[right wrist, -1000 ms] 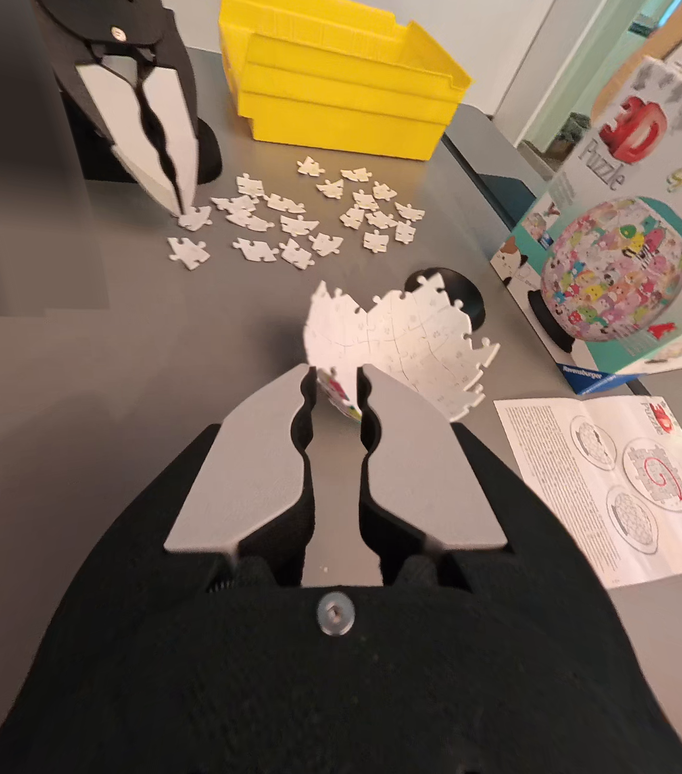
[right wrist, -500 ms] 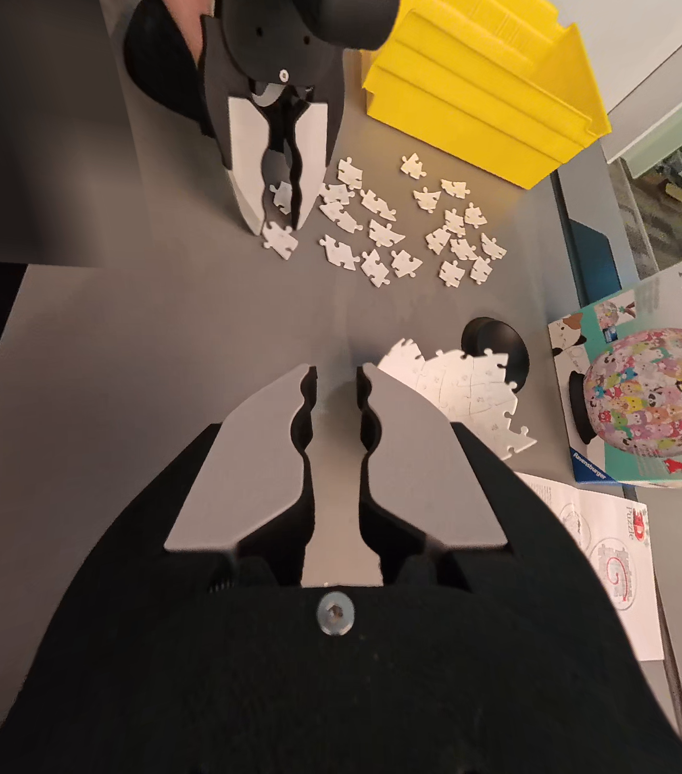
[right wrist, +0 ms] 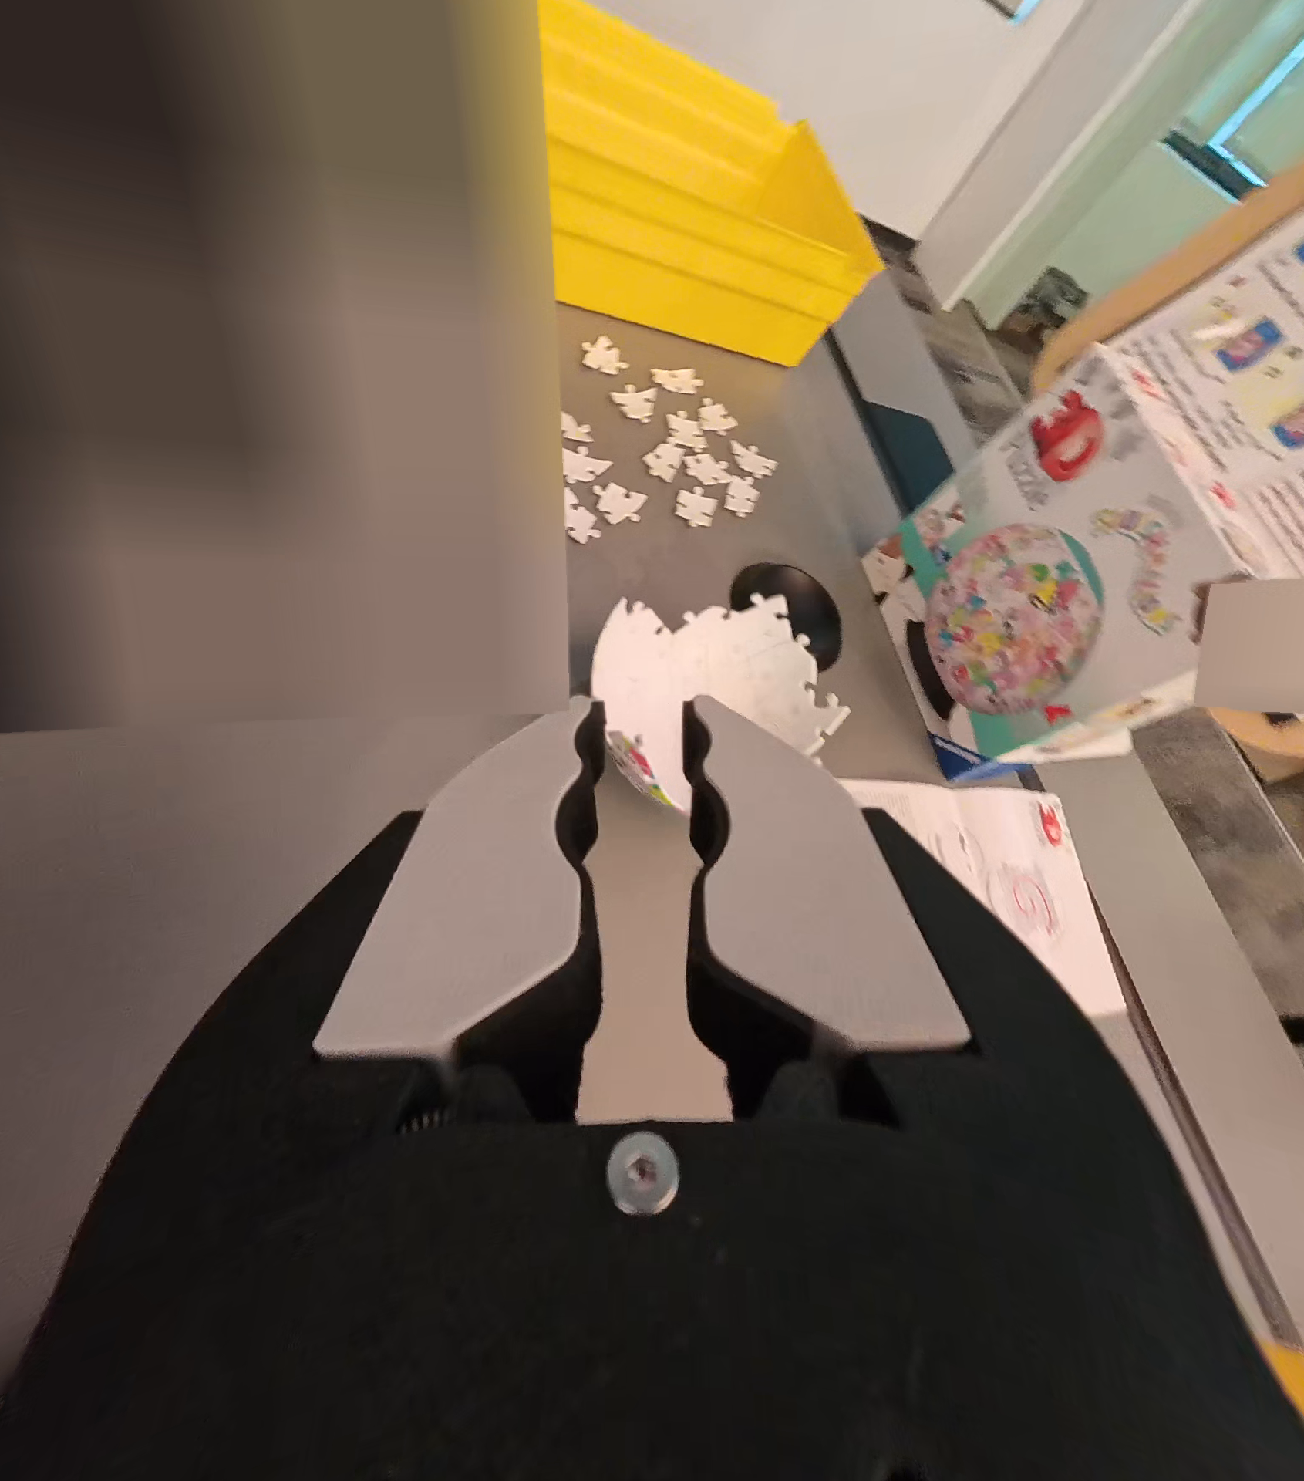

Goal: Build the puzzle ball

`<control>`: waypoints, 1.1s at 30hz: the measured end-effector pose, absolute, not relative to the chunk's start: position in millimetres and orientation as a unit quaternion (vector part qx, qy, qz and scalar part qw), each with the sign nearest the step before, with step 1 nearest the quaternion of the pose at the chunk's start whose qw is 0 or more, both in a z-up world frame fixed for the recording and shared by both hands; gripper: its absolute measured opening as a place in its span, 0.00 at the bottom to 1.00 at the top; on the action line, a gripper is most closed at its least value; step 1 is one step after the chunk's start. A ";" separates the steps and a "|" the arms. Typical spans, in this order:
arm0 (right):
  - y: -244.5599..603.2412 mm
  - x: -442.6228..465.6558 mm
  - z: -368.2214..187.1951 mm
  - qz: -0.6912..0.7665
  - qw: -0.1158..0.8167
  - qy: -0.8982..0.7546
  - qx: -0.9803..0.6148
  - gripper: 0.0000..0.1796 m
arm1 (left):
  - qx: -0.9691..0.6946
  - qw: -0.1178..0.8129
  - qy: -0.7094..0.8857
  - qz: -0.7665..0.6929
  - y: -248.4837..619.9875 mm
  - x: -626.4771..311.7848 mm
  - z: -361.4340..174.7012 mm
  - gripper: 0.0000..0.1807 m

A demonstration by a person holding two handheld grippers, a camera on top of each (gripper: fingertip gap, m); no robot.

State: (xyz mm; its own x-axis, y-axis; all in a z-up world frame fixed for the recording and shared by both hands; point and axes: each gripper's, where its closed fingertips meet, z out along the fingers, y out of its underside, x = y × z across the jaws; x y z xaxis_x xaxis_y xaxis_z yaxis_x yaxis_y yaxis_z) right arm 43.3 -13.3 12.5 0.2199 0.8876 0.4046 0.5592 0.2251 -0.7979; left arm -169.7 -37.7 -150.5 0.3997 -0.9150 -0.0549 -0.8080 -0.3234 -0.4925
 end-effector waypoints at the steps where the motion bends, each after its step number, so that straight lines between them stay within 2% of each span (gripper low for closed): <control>1: -13.2 52.1 14.4 0.164 0.507 -0.589 -0.608 0.11 | -0.803 0.228 0.538 -0.119 -38.1 -168.7 -148.9 0.16; 6: -26.1 64.9 7.7 0.253 0.495 -0.537 -0.635 0.12 | -0.770 0.240 0.575 -0.139 -41.4 -152.7 -129.3 0.16; 13: -55.0 -2.7 -12.8 0.361 0.398 -0.573 -0.619 0.13 | -0.648 0.265 0.692 -0.175 -68.6 -99.6 -82.9 0.16; 19: -74.1 -58.0 -16.5 0.448 0.264 -0.558 -0.647 0.13 | -0.567 0.277 0.756 -0.171 -93.1 -64.9 -60.0 0.16; 29: -87.1 -52.4 -42.0 0.536 0.080 -0.482 -0.689 0.13 | -0.531 0.293 0.781 -0.152 -100.3 -56.7 -52.6 0.16; 33: -96.5 -55.4 -47.2 0.572 0.027 -0.468 -0.673 0.05 | -0.530 0.298 0.779 -0.153 -98.6 -54.1 -52.7 0.16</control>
State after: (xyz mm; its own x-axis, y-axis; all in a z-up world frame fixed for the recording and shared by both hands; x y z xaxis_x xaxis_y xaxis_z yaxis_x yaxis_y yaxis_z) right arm -55.4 -96.5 -47.2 -0.0937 0.6613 -0.7443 0.5992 -0.5596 -0.5726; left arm -54.1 -98.6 -52.7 -0.2598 -0.9174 -0.3015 -0.7347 0.3904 -0.5548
